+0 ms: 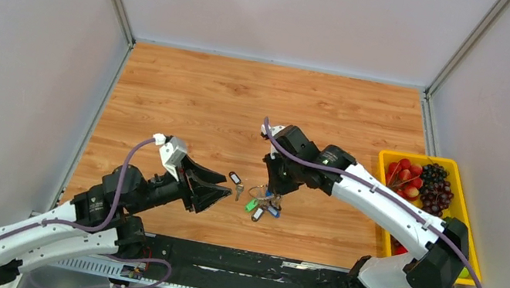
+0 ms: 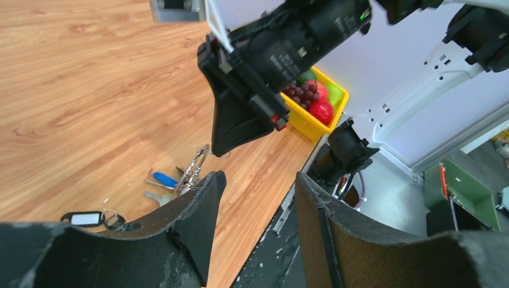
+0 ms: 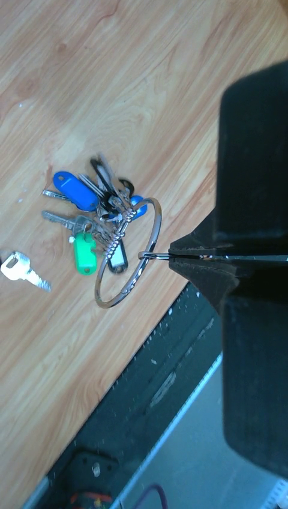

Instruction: Put the keys on the keyring

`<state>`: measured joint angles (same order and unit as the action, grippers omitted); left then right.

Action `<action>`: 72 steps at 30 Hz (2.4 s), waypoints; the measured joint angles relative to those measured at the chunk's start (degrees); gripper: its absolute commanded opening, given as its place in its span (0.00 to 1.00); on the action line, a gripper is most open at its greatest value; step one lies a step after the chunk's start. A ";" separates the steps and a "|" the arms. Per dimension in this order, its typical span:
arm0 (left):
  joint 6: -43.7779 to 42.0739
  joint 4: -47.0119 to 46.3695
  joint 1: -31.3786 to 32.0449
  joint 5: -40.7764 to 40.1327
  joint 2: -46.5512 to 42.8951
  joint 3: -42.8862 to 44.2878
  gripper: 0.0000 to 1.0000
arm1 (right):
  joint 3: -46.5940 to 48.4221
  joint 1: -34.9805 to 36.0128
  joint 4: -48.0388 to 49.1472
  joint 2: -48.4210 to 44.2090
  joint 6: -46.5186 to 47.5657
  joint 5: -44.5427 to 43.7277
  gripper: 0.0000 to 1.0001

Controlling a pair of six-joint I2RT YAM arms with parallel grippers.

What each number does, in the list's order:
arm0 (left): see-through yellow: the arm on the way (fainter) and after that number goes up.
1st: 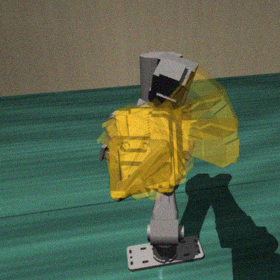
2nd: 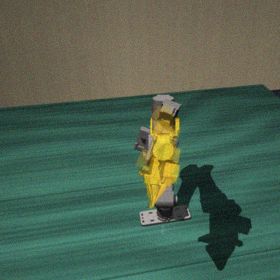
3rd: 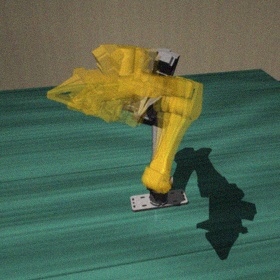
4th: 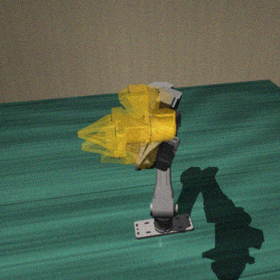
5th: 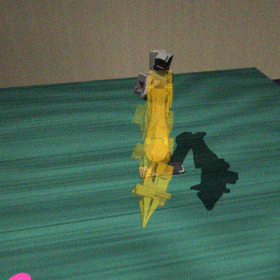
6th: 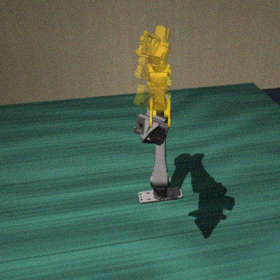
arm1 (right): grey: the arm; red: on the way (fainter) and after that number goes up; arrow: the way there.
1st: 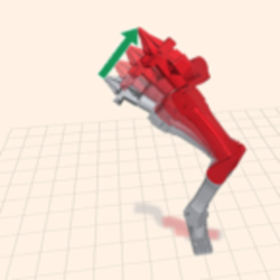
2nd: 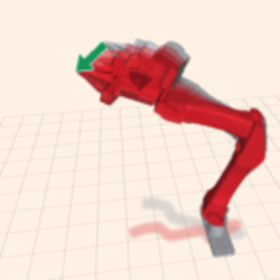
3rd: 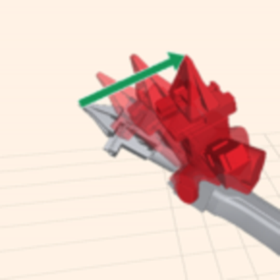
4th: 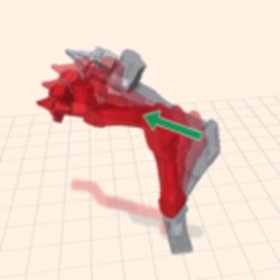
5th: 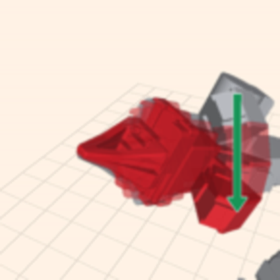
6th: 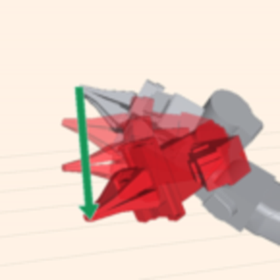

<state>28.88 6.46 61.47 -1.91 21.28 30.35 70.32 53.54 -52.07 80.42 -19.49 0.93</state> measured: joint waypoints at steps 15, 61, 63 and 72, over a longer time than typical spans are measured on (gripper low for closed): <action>-9.44 -13.03 0.00 1.79 6.32 -7.15 0.71 | 10.36 0.35 -8.98 -0.92 0.02 8.72 0.00; -34.47 -37.42 5.92 5.14 25.03 -9.90 0.82 | 26.82 6.93 -22.43 2.95 0.92 11.02 0.00; -35.17 -38.18 6.62 4.50 25.77 -9.86 0.81 | 26.82 7.15 -22.49 2.95 0.72 10.91 0.00; -38.16 -40.92 9.22 1.31 27.87 -9.27 0.75 | 26.82 7.85 -22.51 2.97 0.17 10.49 0.00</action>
<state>-9.28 -34.46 70.70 -0.60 49.15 21.08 97.14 61.39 -74.59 83.40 -19.31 11.42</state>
